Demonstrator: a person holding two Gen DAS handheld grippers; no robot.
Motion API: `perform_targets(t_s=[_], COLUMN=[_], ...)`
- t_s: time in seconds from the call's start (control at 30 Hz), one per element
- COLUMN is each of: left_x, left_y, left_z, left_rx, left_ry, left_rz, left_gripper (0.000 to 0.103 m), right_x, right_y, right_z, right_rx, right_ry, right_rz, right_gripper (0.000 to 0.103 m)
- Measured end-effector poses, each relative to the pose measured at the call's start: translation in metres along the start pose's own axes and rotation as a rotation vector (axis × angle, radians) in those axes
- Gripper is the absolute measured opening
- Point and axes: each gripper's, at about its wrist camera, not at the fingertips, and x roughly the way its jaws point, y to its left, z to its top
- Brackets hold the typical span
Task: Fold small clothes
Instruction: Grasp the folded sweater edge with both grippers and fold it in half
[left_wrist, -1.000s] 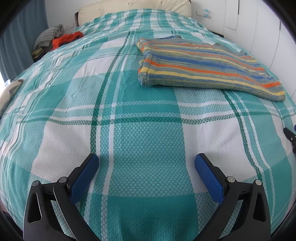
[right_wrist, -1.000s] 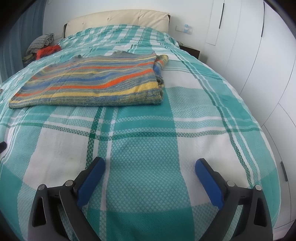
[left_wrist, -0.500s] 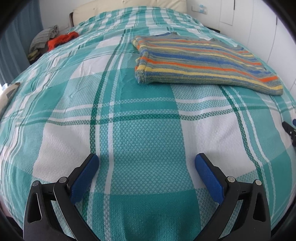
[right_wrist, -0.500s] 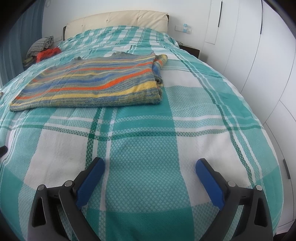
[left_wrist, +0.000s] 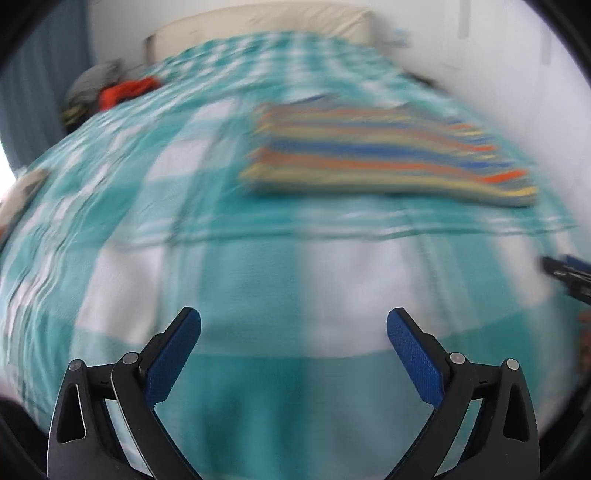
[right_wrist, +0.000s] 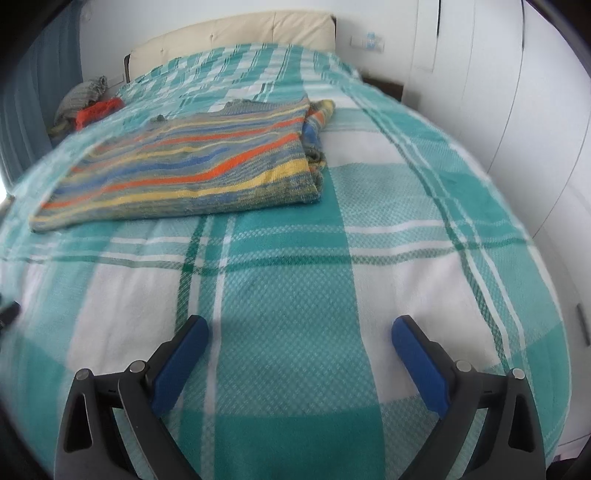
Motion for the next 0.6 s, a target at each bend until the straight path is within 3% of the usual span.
perform_targets(t_s=[0.13,0.27,0.3,0.37,0.47,0.5,0.53,0.57,0.6], left_x=[-0.021,-0.002,0.012,0.05,0.096,0.102,0.106,0.107,0.109], left_y=[-0.082,-0.178,-0.201,-0.239,-0.267,-0.268,-0.269,-0.268,-0.27], left_z=[0.026,0.058,0.065,0.078,0.093,0.096,0.099,0.101,0.102], left_rx=[0.226,0.437,0.479,0.53,0.518,0.501,0.481,0.463,0.449], left_ry=[-0.093,-0.126,-0.115,-0.078,-0.026,-0.017,-0.01,0.0,0.002], left_rz=[-0.147,-0.306,-0.316,-0.252,-0.16,-0.178,-0.211,-0.243,-0.248], left_gripper=[0.101,0.101,0.101,0.101,0.1,0.091,0.072,0.047,0.033], right_x=[-0.023,-0.042,-0.044,-0.045,-0.038,-0.034,-0.027,-0.018,-0.008], right_y=[-0.032,-0.072,-0.083,-0.098,-0.114,-0.119,-0.126,-0.13,-0.134], right_z=[0.006,0.02,0.024,0.033,0.059,0.07,0.085,0.097,0.108], right_rx=[0.198,0.377,0.415,0.446,0.37,0.33,0.288,0.263,0.247], right_ry=[-0.03,-0.111,-0.123,-0.124,-0.095,-0.082,-0.056,-0.026,0.003], right_rz=[0.157,0.206,0.216,0.237,0.262,0.273,0.304,0.339,0.375], right_gripper=[0.098,0.093,0.093,0.09,0.083,0.082,0.082,0.08,0.078])
